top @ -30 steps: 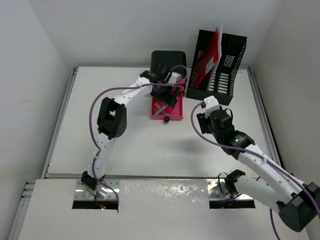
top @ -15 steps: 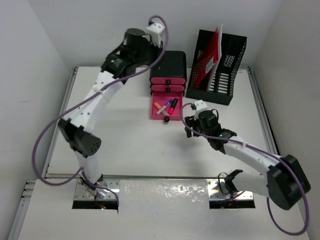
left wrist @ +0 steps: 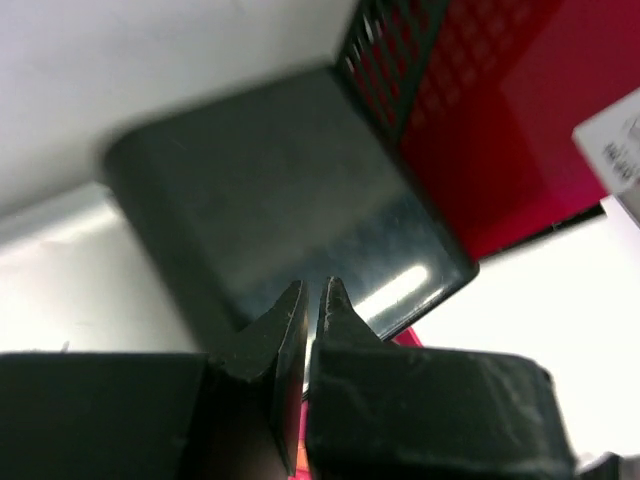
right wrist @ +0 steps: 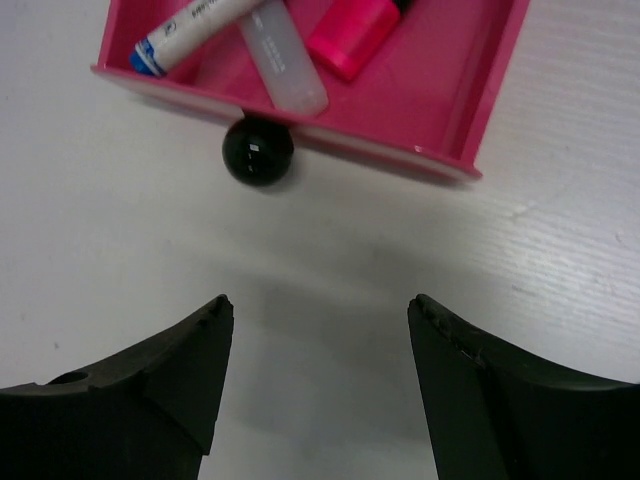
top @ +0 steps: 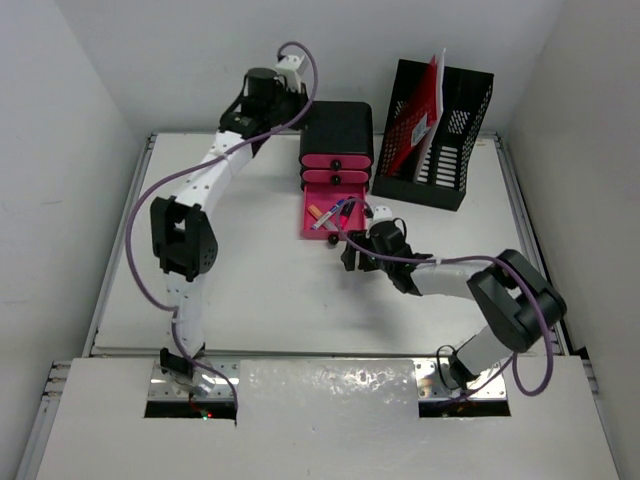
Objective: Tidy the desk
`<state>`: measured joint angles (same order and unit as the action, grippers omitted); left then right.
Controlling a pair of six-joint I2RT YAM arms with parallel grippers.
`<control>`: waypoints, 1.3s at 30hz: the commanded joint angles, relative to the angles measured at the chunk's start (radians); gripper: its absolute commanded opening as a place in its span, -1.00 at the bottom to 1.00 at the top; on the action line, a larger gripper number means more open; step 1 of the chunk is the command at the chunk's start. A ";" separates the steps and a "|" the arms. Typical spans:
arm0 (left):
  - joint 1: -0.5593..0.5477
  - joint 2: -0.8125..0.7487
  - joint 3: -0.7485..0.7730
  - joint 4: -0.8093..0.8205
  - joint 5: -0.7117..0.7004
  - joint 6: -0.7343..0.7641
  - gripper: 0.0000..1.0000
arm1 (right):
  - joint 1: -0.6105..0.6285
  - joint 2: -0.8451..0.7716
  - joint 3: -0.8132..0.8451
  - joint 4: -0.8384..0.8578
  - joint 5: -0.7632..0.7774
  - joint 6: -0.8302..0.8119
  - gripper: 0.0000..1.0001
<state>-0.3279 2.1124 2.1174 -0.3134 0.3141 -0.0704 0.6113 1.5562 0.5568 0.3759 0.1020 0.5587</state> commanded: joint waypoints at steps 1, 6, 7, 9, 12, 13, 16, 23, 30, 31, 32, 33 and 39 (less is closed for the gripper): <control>0.003 0.012 0.009 0.157 0.121 -0.072 -1.00 | 0.016 0.073 0.096 0.149 0.028 0.047 0.38; 0.020 0.087 0.003 0.220 0.152 -0.140 -1.00 | 0.034 0.177 0.172 0.182 0.045 0.037 0.38; 0.023 0.093 -0.002 0.224 0.152 -0.144 -1.00 | 0.036 0.194 0.183 0.185 0.048 0.035 0.38; 0.023 0.103 -0.028 0.226 0.151 -0.147 -1.00 | 0.038 0.241 0.216 0.192 0.056 0.033 0.38; 0.023 0.095 -0.085 0.221 0.134 -0.138 -1.00 | 0.036 0.294 0.261 0.205 0.067 0.020 0.37; 0.023 0.089 -0.100 0.218 0.129 -0.134 -1.00 | 0.038 0.306 0.281 0.207 0.077 0.009 0.37; 0.023 0.064 -0.164 0.212 0.125 -0.112 -1.00 | 0.036 0.341 0.314 0.205 0.106 -0.022 0.37; 0.018 0.026 -0.266 0.166 0.125 -0.068 -1.00 | 0.038 0.381 0.344 0.285 0.209 -0.109 0.37; 0.009 -0.006 -0.335 0.132 0.141 -0.052 -1.00 | 0.038 0.469 0.425 0.363 0.269 -0.167 0.38; 0.007 -0.009 -0.338 0.129 0.143 -0.052 -1.00 | 0.038 0.491 0.436 0.377 0.274 -0.171 0.39; 0.006 -0.011 -0.346 0.128 0.144 -0.052 -1.00 | 0.038 0.502 0.446 0.383 0.278 -0.177 0.39; 0.006 -0.011 -0.350 0.126 0.148 -0.052 -1.00 | 0.038 0.515 0.468 0.392 0.284 -0.186 0.39; 0.001 -0.012 -0.358 0.117 0.152 -0.051 -1.00 | 0.035 0.605 0.545 0.472 0.314 -0.207 0.43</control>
<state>-0.3191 2.1071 1.7977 -0.0853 0.4648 -0.1490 0.6456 2.1407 1.0405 0.7265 0.3786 0.3782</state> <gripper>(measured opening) -0.001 0.713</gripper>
